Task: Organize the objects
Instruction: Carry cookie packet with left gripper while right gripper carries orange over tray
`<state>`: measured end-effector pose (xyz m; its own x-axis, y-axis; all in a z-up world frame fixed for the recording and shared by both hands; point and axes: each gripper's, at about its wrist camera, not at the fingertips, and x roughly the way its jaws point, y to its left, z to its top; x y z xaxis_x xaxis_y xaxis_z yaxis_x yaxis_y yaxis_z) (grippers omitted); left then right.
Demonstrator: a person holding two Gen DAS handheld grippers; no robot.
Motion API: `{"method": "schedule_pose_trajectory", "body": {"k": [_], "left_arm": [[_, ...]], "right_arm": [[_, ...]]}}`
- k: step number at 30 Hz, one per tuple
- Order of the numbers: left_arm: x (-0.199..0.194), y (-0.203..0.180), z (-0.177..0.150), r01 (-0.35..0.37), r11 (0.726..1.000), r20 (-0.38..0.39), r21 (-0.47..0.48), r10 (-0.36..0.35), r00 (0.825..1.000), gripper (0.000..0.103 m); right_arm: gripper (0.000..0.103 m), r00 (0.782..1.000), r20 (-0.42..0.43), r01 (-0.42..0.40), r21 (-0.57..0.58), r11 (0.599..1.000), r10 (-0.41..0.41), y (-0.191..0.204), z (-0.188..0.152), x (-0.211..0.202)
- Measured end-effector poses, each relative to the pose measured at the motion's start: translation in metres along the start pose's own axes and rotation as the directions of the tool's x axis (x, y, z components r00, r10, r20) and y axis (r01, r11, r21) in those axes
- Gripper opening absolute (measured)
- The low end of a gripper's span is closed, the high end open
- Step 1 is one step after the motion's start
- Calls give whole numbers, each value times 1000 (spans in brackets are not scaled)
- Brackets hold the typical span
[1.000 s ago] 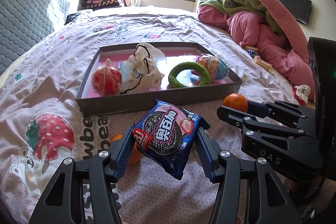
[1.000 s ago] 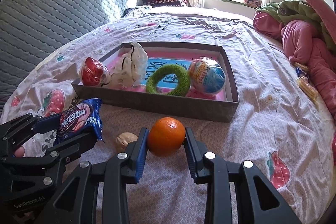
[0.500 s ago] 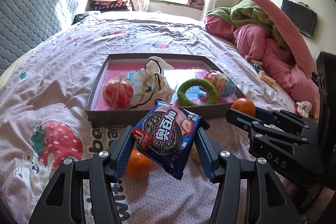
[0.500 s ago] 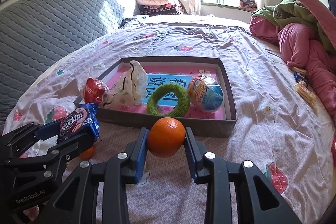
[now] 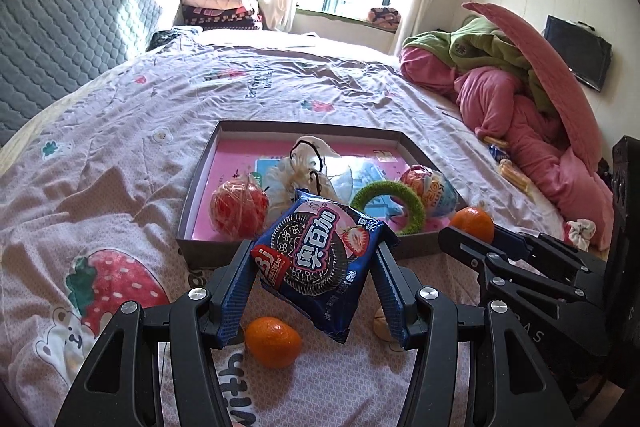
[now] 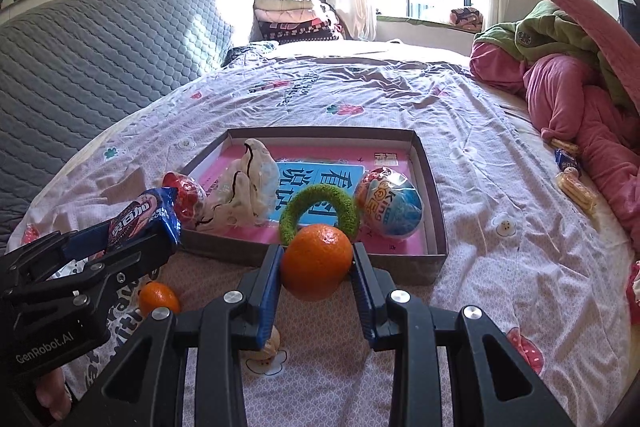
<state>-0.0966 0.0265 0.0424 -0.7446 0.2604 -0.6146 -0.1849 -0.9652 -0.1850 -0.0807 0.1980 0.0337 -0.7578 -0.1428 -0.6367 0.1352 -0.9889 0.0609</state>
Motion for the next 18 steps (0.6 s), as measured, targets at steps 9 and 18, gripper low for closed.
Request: {"method": "schedule_pose_trajectory", "body": {"k": [9, 18], "left_arm": [[5, 4, 8, 3, 1000, 11, -25, -3, 1000, 59], [7, 5, 13, -4, 1000, 24, -29, 5, 1000, 59]], "right_arm": [[34, 1000, 14, 9, -12, 1000, -9, 5, 5, 3], [34, 1000, 13, 19, -17, 1000, -19, 6, 9, 10]]}}
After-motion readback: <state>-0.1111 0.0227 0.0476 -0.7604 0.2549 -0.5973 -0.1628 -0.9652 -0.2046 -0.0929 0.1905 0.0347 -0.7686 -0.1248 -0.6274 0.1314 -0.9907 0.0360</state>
